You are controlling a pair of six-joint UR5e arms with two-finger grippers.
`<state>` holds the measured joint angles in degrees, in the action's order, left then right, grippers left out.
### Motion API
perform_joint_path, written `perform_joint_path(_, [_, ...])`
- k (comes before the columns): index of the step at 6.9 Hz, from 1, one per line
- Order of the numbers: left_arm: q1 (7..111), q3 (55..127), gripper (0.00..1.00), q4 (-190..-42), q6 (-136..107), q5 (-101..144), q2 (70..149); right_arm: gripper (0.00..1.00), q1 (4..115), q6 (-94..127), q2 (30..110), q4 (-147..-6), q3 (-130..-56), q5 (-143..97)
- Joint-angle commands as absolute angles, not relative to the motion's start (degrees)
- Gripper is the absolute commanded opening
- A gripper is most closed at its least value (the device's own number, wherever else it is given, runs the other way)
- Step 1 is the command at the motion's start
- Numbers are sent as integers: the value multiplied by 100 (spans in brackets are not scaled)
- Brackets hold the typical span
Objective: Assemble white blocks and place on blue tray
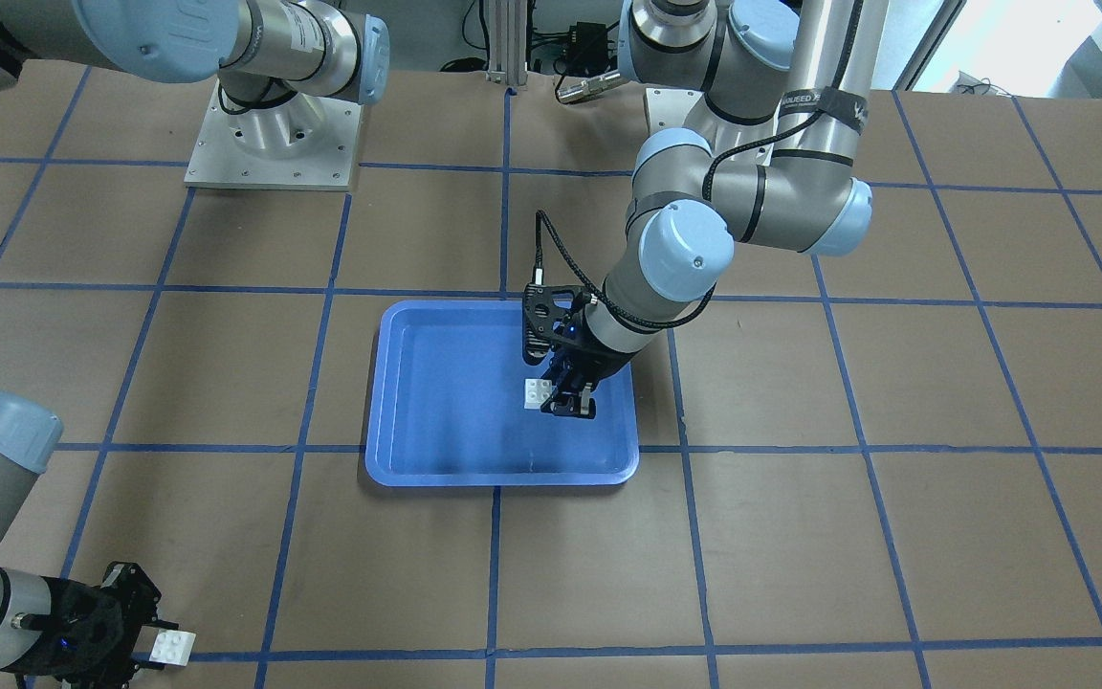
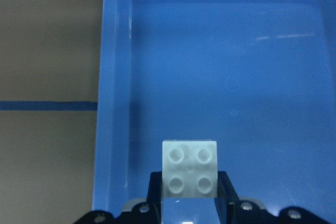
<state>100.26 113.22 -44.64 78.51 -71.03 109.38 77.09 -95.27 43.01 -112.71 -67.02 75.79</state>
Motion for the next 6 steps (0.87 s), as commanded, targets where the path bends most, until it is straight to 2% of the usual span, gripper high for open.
perform_joint_path(1, [10203,11628,28,-4263,7605,-7102,10987,0,7953,-9405,4595,-11233,-6645,7550])
perform_joint_path(3, [10414,11689,29,-3876,7207,-7101,11074,0,8086,-9404,4937,-11197,-6985,6930])
perform_joint_path(5, [10424,11733,30,-3797,7365,-7119,11074,0,8305,-8977,5700,-11520,-8132,6847])
perform_joint_path(6, [10415,11733,38,-3797,7365,-7189,11083,0,8314,-8895,6026,-12088,-8800,6864])
